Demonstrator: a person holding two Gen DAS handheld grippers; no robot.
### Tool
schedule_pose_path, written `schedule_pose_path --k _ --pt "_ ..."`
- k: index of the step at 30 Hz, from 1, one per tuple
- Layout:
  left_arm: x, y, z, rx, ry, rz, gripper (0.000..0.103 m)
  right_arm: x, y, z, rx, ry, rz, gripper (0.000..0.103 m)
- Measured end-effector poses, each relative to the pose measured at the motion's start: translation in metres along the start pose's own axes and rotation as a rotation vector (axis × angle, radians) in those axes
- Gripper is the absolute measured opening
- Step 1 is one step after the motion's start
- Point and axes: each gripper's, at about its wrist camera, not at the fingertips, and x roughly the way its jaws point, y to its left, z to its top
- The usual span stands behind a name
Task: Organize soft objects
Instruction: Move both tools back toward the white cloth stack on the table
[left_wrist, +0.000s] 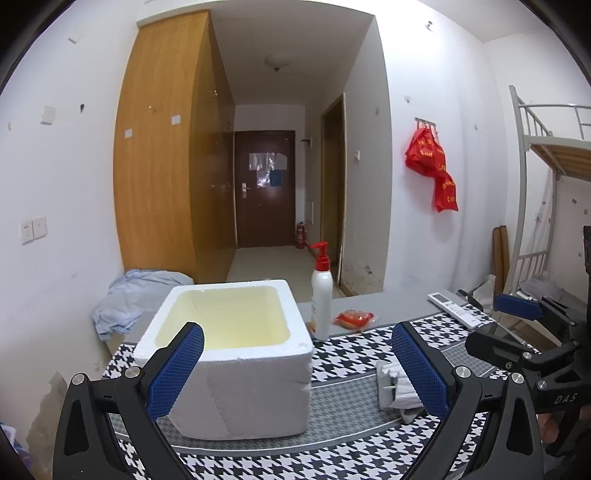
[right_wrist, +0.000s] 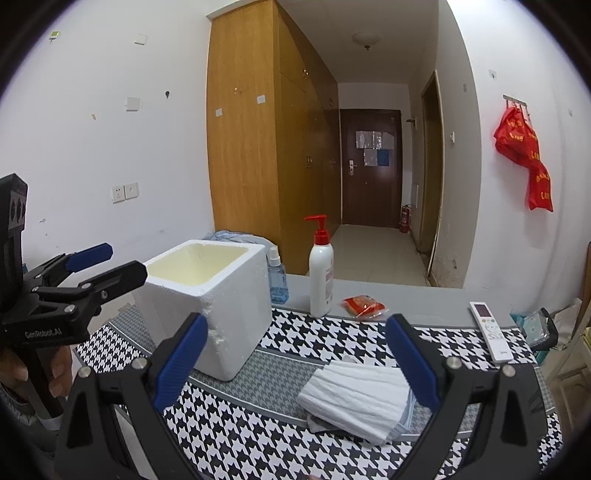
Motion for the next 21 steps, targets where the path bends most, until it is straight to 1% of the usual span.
schedule_pose_path --k 9,16,21 --pt "-0.004 -0.012 -0.015 0.02 -0.02 -0.023 0.102 -0.007 -0.003 -0.012 -0.005 -0.017 0.007 0.099" --pt "-0.002 -0.009 -0.025 -0.016 -0.014 -0.043 0.102 -0.011 -0.008 -0.018 0.0 -0.024 0.0 0.099" --pt "-0.001 -0.009 -0.031 -0.036 -0.006 -0.046 0.102 -0.01 -0.011 -0.025 0.007 -0.011 -0.004 0.099"
